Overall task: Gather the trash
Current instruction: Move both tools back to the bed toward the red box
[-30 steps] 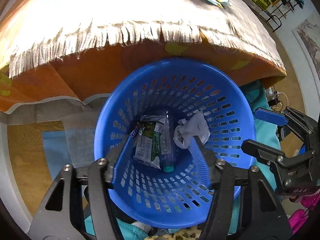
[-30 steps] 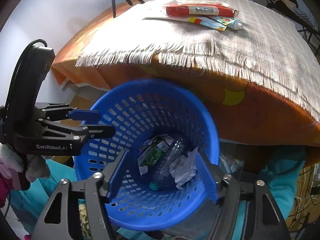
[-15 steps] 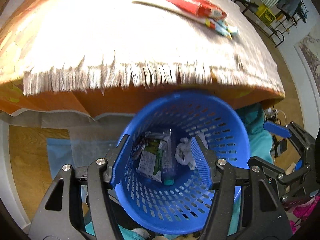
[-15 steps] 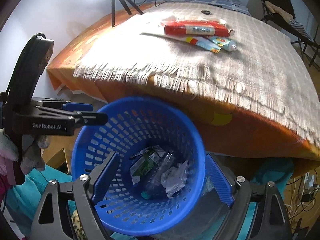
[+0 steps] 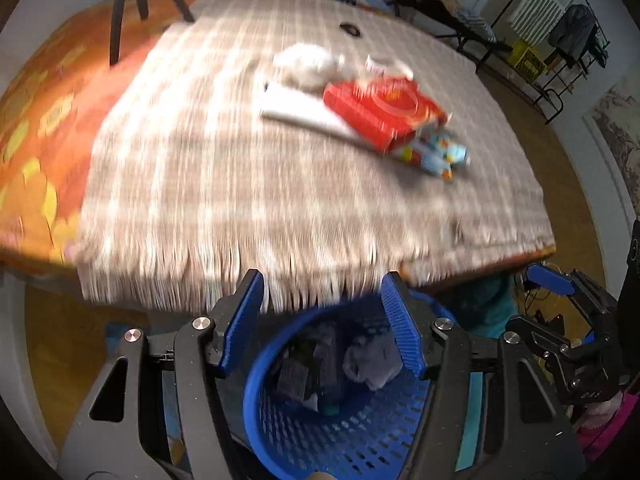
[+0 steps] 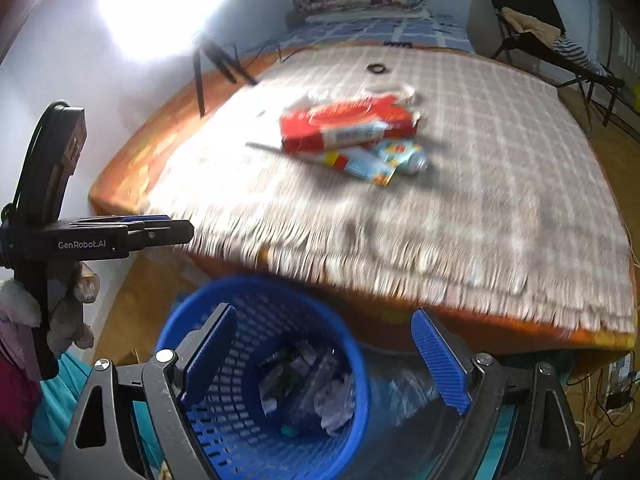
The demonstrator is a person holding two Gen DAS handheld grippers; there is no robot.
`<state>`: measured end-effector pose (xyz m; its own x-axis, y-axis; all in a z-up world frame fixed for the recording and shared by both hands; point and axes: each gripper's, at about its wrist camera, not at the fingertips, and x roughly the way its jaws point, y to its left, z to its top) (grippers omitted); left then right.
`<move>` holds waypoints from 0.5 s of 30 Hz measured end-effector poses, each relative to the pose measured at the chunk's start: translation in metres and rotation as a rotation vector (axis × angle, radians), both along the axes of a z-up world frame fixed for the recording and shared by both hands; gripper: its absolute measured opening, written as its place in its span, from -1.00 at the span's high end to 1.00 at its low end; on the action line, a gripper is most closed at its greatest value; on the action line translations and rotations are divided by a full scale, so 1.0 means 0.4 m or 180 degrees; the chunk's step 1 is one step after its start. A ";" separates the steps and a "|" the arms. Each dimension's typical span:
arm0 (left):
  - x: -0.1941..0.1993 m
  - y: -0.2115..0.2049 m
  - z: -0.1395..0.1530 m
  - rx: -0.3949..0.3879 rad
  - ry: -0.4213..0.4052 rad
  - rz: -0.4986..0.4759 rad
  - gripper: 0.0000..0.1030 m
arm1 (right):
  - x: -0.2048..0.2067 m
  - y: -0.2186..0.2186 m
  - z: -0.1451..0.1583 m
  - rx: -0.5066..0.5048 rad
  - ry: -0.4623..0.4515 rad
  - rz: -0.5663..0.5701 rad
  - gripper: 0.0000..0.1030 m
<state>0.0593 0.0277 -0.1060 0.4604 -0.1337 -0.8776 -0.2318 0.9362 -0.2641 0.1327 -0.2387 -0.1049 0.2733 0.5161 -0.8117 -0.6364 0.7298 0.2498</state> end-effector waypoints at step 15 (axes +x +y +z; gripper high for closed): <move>0.156 0.068 0.068 0.0089 -0.0213 0.0019 -0.22 | 0.168 0.036 0.034 0.0518 0.0256 -0.0238 -0.75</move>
